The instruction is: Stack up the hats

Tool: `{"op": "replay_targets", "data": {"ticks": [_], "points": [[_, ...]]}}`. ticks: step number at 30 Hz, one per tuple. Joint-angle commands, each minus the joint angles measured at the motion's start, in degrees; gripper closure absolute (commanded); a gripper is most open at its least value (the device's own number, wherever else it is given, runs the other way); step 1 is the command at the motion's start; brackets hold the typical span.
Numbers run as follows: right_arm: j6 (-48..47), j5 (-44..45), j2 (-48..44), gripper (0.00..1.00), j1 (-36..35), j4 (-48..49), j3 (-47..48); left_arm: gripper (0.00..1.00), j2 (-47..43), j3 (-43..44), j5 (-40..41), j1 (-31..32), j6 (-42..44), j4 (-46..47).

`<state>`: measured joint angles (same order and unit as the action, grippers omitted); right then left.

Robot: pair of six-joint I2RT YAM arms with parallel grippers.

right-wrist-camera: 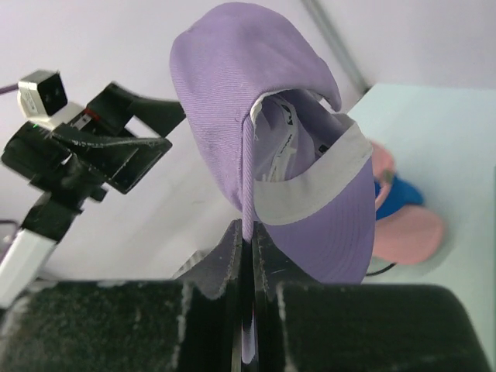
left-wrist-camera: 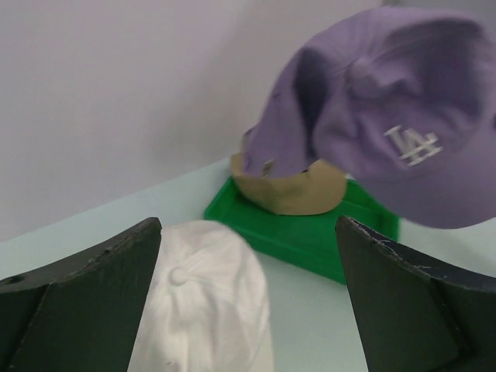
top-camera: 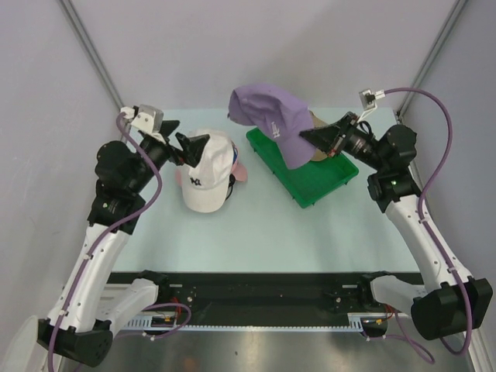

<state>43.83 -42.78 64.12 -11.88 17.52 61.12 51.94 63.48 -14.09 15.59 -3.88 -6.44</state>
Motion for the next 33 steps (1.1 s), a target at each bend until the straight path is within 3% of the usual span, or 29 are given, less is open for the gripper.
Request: {"op": "replay_targets", "data": {"ticks": [1, 5, 10, 18, 20, 22, 23, 26, 30, 33], "points": [[3.10, -3.88, -3.38, 1.00, -3.23, -3.89, 1.72, 0.00, -0.35, 1.81, -18.59, -0.30, -6.92, 8.35], [3.89, -4.58, -3.56, 1.00, -4.73, -5.83, 1.63, 0.00, 1.05, 3.84, -26.69, 1.18, -10.36, 8.20], [6.61, -6.26, -1.28, 1.00, -7.62, -1.19, 0.93, 0.00, 3.33, 6.21, -21.95, 5.32, -6.41, 1.35], [8.64, -7.93, 1.97, 1.00, -11.41, 3.49, 0.58, 0.00, 5.63, 6.48, -16.07, 5.59, -5.44, -0.50], [8.64, -8.10, 2.41, 1.00, -11.93, 3.84, 0.40, 0.05, 5.63, 5.60, -15.62, 5.59, -5.70, 0.37], [8.64, -8.37, 2.77, 1.00, -12.20, 4.19, 0.31, 0.38, 5.45, 4.20, -16.32, 5.59, -6.75, 2.38], [8.46, -8.45, 3.29, 1.00, -12.29, 4.28, 0.23, 0.65, 5.36, 3.67, -16.58, 5.59, -7.02, 3.00], [7.67, -8.72, 4.26, 1.00, -12.29, 4.37, 0.22, 0.98, 4.75, 2.09, -17.64, 5.59, -8.16, 5.73], [6.44, -8.37, 4.53, 1.00, -11.94, 6.64, -0.39, 1.00, 3.43, 1.91, -17.56, 5.50, -9.65, 6.26], [6.70, -7.84, 3.30, 0.73, -11.85, 14.43, -3.72, 1.00, 3.08, 3.22, -14.66, 5.50, -13.15, 5.04]]}}
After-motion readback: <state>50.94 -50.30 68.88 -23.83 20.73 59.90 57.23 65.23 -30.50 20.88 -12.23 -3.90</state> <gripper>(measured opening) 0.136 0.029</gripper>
